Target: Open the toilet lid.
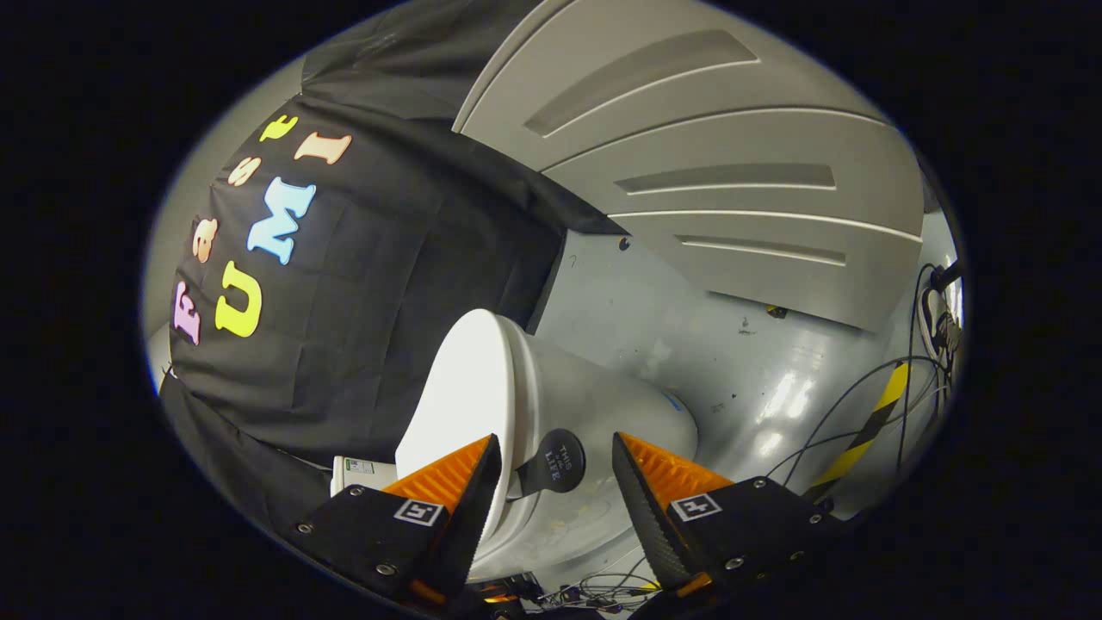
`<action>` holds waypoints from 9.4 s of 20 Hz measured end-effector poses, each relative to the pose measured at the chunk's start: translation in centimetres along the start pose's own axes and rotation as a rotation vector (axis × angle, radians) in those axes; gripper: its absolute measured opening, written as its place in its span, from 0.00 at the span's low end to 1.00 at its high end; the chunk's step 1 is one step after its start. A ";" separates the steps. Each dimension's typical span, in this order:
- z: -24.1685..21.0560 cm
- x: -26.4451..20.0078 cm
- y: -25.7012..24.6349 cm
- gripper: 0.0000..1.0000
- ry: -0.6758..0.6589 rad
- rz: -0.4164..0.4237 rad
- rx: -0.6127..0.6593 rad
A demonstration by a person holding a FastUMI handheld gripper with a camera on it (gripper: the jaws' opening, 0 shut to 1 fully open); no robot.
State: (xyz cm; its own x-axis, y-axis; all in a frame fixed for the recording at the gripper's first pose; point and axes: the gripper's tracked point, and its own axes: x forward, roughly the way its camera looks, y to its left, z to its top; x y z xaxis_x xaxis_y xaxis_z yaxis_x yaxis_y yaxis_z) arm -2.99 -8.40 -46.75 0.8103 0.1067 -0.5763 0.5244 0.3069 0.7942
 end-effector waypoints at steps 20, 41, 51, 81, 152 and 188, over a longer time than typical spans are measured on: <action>0.3 1.4 0.8 0.05 -0.001 0.174 0.089; 2.7 -3.5 8.8 0.00 -0.123 0.095 -0.290; 2.8 -7.5 17.1 0.00 -0.204 0.091 -0.542; -4.0 -14.8 36.6 0.00 -0.382 0.129 -1.036; -22.7 -21.3 57.3 0.96 -0.138 0.707 -0.977; 6.8 -25.6 39.9 0.95 -0.631 0.341 -1.212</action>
State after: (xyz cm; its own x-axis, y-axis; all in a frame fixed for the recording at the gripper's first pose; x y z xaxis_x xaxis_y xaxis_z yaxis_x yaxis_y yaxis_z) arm -1.03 -5.27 1.04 0.9989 0.0037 0.0470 -0.0052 0.9995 0.0324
